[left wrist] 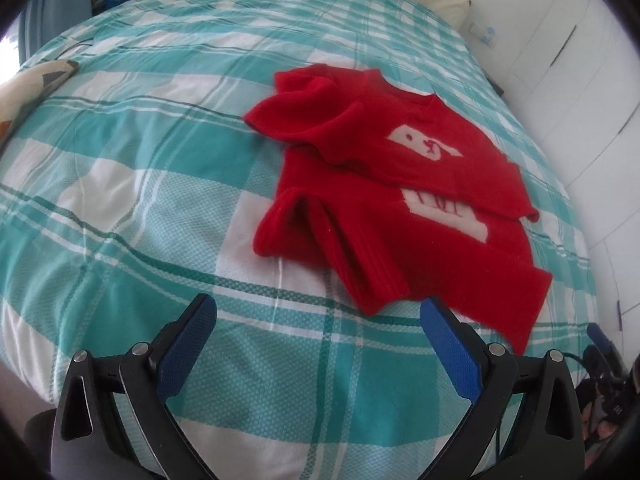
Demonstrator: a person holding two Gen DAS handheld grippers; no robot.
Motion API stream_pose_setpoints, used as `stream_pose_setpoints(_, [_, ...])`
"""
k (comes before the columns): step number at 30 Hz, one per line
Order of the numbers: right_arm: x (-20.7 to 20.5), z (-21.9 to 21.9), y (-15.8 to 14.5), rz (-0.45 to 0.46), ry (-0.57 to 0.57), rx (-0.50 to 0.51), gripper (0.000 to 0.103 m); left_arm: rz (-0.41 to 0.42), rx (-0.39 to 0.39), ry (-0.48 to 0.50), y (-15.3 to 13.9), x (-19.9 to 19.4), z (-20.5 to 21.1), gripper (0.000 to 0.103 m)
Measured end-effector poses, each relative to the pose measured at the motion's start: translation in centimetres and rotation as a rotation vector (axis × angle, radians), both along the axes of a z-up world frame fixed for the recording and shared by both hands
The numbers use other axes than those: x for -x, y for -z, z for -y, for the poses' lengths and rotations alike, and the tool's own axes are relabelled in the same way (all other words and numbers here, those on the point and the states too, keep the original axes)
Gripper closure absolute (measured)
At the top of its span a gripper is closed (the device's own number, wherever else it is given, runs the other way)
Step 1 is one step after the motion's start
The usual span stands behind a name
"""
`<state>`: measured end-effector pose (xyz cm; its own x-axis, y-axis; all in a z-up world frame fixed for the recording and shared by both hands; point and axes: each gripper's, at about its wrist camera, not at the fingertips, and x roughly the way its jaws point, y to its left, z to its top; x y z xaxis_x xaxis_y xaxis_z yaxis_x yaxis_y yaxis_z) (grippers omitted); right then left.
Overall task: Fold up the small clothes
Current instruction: 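Grasp the sweater hem with the left gripper while the right gripper grasps it too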
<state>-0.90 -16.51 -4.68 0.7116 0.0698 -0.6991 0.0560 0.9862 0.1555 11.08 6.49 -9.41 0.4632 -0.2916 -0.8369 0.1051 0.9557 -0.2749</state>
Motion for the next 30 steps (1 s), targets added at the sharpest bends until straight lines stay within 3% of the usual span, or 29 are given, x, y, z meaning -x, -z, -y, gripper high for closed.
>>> stream_pose_setpoints(4, [-2.1,0.4,2.4,-0.074,-0.110,-0.142,0.001,-0.032,0.033,-0.074,2.0,-2.6,-0.5,0.009])
stream_pose_setpoints(6, [-1.2,1.1,1.8,-0.078,-0.172,-0.193,0.001,-0.043,0.070,-0.079,2.2,-2.5,-1.1,0.011])
stream_pose_setpoints(8, [1.0,1.6,-0.4,-0.045,-0.314,-0.209,0.001,-0.027,0.088,-0.060,1.9,-2.0,-1.6,0.011])
stream_pose_setpoints(11, [6.2,1.9,-5.2,-0.001,-0.633,-0.260,0.001,0.000,0.082,-0.039,1.4,-1.5,-1.7,0.011])
stream_pose_setpoints(13, [8.3,1.5,-6.9,0.018,-0.716,-0.206,0.001,0.002,0.085,-0.039,1.6,-1.9,-1.5,0.012])
stream_pose_setpoints(15, [7.6,0.7,-6.1,0.001,-0.667,-0.144,0.000,-0.010,0.091,-0.058,2.2,-2.4,-1.3,0.020])
stream_pose_setpoints(19, [1.7,-0.5,1.0,-0.110,-0.445,-0.039,0.001,0.003,0.102,-0.070,2.4,-2.6,-1.5,0.030])
stream_pose_setpoints(21, [-0.5,-0.7,3.6,-0.097,-0.371,-0.036,0.010,0.023,0.107,-0.058,2.2,-2.2,-1.7,0.037])
stream_pose_setpoints(23, [-2.4,0.0,5.1,-0.082,-0.307,-0.179,0.019,0.033,0.116,-0.048,2.3,-1.9,-1.7,0.040])
stream_pose_setpoints(25, [-4.0,0.7,6.5,-0.111,-0.246,-0.316,0.021,0.042,0.106,-0.035,2.4,-1.7,-1.2,0.044])
stream_pose_setpoints(30, [-5.1,1.2,7.7,-0.120,-0.197,-0.466,0.034,0.030,0.142,0.012,2.6,-1.7,0.0,0.072])
